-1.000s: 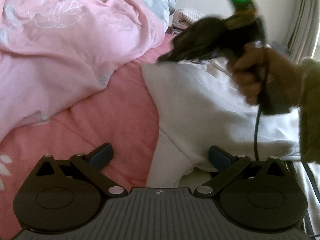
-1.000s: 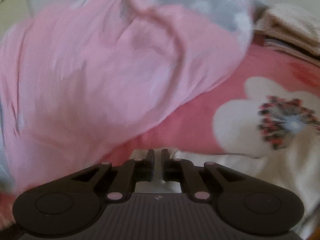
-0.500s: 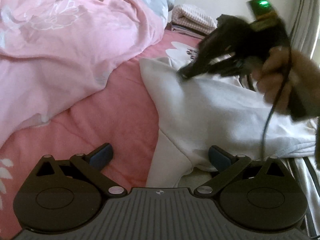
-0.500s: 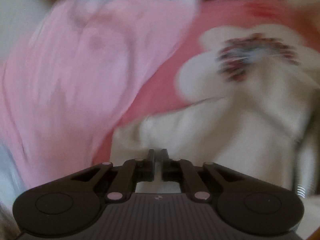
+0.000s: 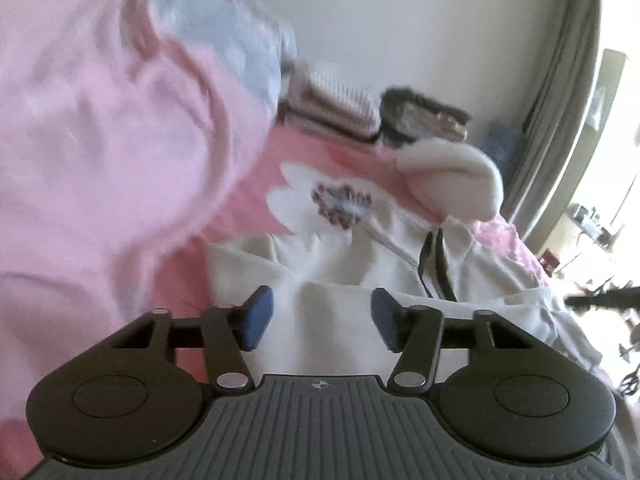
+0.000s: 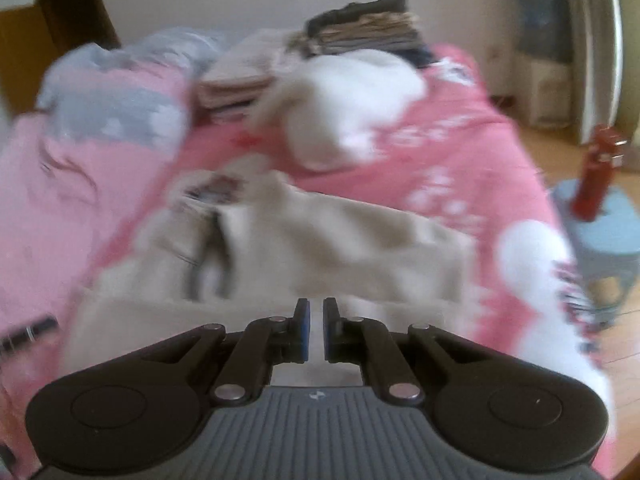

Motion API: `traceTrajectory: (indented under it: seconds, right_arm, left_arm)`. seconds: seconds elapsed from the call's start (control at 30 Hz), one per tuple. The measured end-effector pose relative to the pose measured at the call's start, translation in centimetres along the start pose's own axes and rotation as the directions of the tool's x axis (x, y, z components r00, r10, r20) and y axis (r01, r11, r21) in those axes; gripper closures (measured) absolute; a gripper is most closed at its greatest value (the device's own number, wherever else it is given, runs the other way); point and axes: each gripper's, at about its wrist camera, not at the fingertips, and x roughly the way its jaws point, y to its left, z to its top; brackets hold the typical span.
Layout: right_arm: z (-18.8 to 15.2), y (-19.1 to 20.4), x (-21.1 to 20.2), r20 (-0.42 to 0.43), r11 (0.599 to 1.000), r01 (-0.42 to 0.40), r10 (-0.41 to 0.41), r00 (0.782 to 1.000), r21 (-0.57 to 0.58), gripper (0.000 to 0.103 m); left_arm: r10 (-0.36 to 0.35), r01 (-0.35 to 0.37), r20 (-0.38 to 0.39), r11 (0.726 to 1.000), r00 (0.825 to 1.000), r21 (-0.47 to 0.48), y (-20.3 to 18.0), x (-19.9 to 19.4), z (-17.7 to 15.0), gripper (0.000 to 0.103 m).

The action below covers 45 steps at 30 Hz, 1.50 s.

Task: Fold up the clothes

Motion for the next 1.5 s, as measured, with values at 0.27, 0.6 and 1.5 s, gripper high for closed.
traceTrajectory:
  seconds: [0.27,0.6,1.5]
  right_arm:
    - [-1.2,-3.9,1.1,0.021,0.998,0.063,-0.063,0.998,0.003,0.100]
    - [-1.0,-4.4,2.2,-0.006,0.997,0.029,-0.029,1.000,0.065,0.099]
    - [-5.7,5.2,-6.1,-0.131,0.996,-0.008,-0.004,0.991,-0.091,0.061]
  left_arm:
    - [0.076,-0.076,-0.041,0.997,0.996,0.009,-0.1,1.5,-1.0,0.056]
    - [0.167,-0.158,-0.079,0.981,0.983,0.114,-1.8,1.6,0.2,0.044]
    - [0.130,-0.057,-0.228,0.952,0.965,0.302,-5.9,-7.8,-3.4,0.011]
